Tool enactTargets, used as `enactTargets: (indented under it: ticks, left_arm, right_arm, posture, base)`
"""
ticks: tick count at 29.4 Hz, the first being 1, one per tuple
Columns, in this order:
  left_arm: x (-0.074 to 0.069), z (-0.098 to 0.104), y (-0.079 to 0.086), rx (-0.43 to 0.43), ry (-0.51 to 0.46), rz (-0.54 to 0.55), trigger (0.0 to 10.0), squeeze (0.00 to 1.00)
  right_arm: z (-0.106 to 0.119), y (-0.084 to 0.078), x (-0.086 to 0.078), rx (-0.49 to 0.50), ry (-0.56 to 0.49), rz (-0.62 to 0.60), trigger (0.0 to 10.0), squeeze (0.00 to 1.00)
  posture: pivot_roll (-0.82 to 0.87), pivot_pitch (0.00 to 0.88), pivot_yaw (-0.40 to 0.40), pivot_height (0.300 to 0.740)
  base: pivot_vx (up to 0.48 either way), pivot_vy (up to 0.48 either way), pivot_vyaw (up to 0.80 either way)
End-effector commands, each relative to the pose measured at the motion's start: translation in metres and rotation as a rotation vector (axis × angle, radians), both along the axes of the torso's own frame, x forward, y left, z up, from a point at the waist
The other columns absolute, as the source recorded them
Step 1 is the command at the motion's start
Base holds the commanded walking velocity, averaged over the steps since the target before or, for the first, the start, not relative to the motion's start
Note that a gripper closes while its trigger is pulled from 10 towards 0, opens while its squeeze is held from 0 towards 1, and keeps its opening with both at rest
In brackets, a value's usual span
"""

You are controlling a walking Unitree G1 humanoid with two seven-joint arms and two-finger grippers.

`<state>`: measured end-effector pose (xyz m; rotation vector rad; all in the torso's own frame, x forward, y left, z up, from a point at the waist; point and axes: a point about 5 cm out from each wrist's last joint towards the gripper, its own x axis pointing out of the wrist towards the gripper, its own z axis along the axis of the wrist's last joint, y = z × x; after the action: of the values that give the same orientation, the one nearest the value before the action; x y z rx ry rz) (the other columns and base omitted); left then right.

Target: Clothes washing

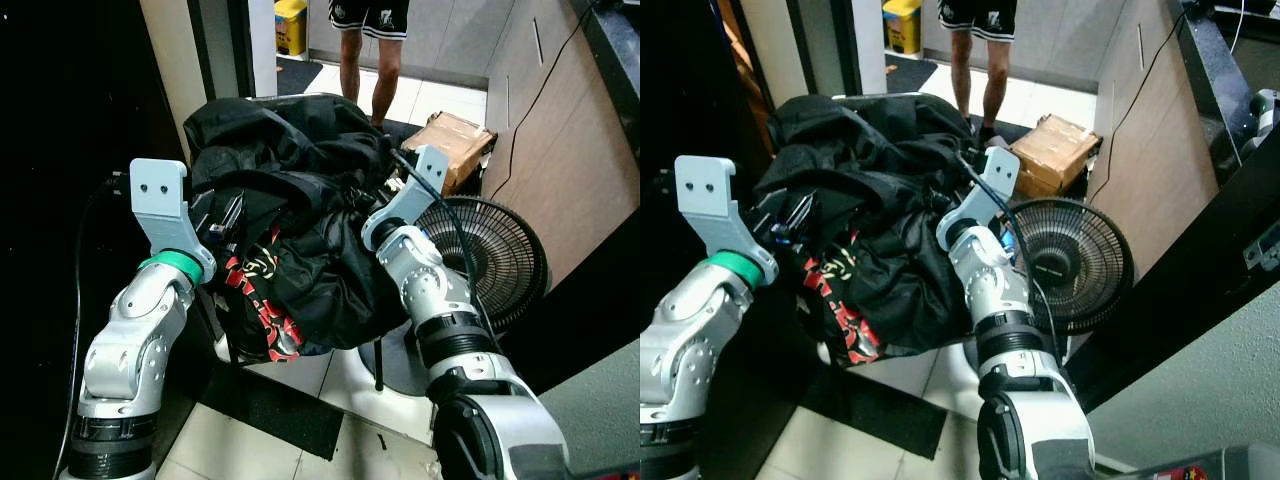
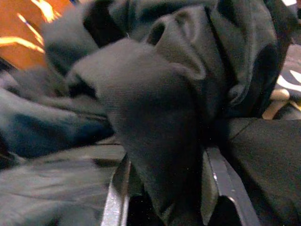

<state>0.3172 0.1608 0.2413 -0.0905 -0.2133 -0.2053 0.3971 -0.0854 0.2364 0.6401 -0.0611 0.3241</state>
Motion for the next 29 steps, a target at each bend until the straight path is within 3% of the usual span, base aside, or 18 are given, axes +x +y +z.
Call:
enactTargets:
  ticks: [1, 5, 7, 11, 17, 19, 21, 22, 23, 24, 25, 26, 27, 28, 29]
  left_arm:
    - [-0.001, -0.006, 0.004, 0.0, 0.014, 0.025, 10.0, 0.0]
    - [0.0, -0.004, 0.006, -0.012, 0.005, 0.035, 10.0, 0.0]
    - [0.0, -0.004, 0.006, -0.012, 0.005, 0.035, 10.0, 0.0]
    - [0.003, 0.0, 0.005, -0.025, -0.012, 0.034, 10.0, 0.0]
    - [0.004, 0.001, 0.005, -0.026, -0.017, 0.034, 10.0, 0.0]
    - [0.006, 0.003, 0.007, -0.047, -0.028, 0.044, 10.0, 0.0]
    - [0.007, 0.003, 0.008, -0.057, -0.021, 0.064, 10.0, 0.0]
    - [0.009, 0.001, 0.01, -0.064, -0.004, 0.092, 10.0, 0.0]
    - [0.009, 0.001, 0.01, -0.064, -0.004, 0.092, 10.0, 0.0]
    - [0.01, -0.001, 0.011, -0.065, 0.013, 0.114, 10.0, 0.0]
    - [0.011, -0.003, 0.011, -0.037, 0.029, 0.135, 10.0, 0.0]
    - [0.011, -0.003, 0.011, -0.037, 0.029, 0.135, 10.0, 0.0]
    - [0.011, -0.003, 0.011, -0.002, 0.02, 0.143, 10.0, 0.0]
    - [0.011, 0.002, 0.011, 0.036, -0.011, 0.157, 10.0, 0.0]
    - [0.011, 0.002, 0.011, 0.036, -0.011, 0.157, 10.0, 0.0]
  right_arm:
    - [0.017, -0.01, -0.004, 0.066, -0.049, -0.017, 0.0, 0.0]
    - [0.05, -0.025, -0.01, 0.146, -0.178, -0.057, 0.0, 0.0]
    - [0.05, -0.025, -0.01, 0.146, -0.178, -0.057, 0.0, 0.0]
    - [0.104, -0.05, -0.024, 0.334, -0.406, -0.078, 0.0, 0.0]
    - [0.128, -0.064, -0.035, 0.39, -0.532, -0.107, 0.0, 0.0]
    - [0.152, -0.093, -0.05, 0.558, -0.677, -0.183, 0.0, 0.0]
    - [0.152, -0.099, -0.051, 0.516, -0.677, -0.208, 0.0, 0.0]
    - [0.144, -0.098, -0.047, 0.385, -0.643, -0.247, 0.0, 0.0]
    - [0.144, -0.098, -0.047, 0.385, -0.643, -0.247, 0.0, 0.0]
    - [0.133, -0.094, -0.043, 0.25, -0.6, -0.265, 0.0, 0.0]
    - [0.119, -0.091, -0.041, 0.145, -0.56, -0.298, 3.6, 0.0]
    - [0.119, -0.091, -0.041, 0.145, -0.56, -0.298, 3.6, 0.0]
    - [0.107, -0.087, -0.041, 0.052, -0.524, -0.322, 10.0, 0.0]
    - [0.096, -0.086, -0.042, -0.024, -0.495, -0.352, 10.0, 0.0]
    - [0.096, -0.086, -0.042, -0.024, -0.495, -0.352, 10.0, 0.0]
  posture:
    - [0.14, 0.069, 0.065, 0.74]
    - [0.14, 0.064, 0.061, 0.74]
    - [0.14, 0.064, 0.061, 0.74]
    - [0.14, 0.047, 0.064, 0.74]
    - [0.14, 0.044, 0.066, 0.74]
    - [0.13, 0.038, 0.067, 0.74]
    - [0.13, 0.038, 0.067, 0.74]
    - [0.13, 0.038, 0.067, 0.74]
    - [0.13, 0.038, 0.067, 0.74]
    - [0.12, 0.035, 0.071, 0.74]
    - [0.12, 0.035, 0.071, 0.74]
    - [0.12, 0.035, 0.071, 0.74]
    - [0.12, 0.035, 0.071, 0.74]
    - [0.12, 0.035, 0.065, 0.74]
    - [0.12, 0.035, 0.065, 0.74]
  base:
    - [0.0, 0.0, 0.0]
    - [0.0, 0.0, 0.0]
    - [0.0, 0.0, 0.0]
    - [0.0, 0.0, 0.0]
    - [0.0, 0.0, 0.0]
    - [0.0, 0.0, 0.0]
    - [0.0, 0.0, 0.0]
    - [0.0, 0.0, 0.0]
    - [0.0, 0.0, 0.0]
    - [0.0, 0.0, 0.0]
    - [0.0, 0.0, 0.0]
    - [0.0, 0.0, 0.0]
    - [0.0, 0.0, 0.0]
    - [0.0, 0.0, 0.0]
    - [0.0, 0.0, 0.0]
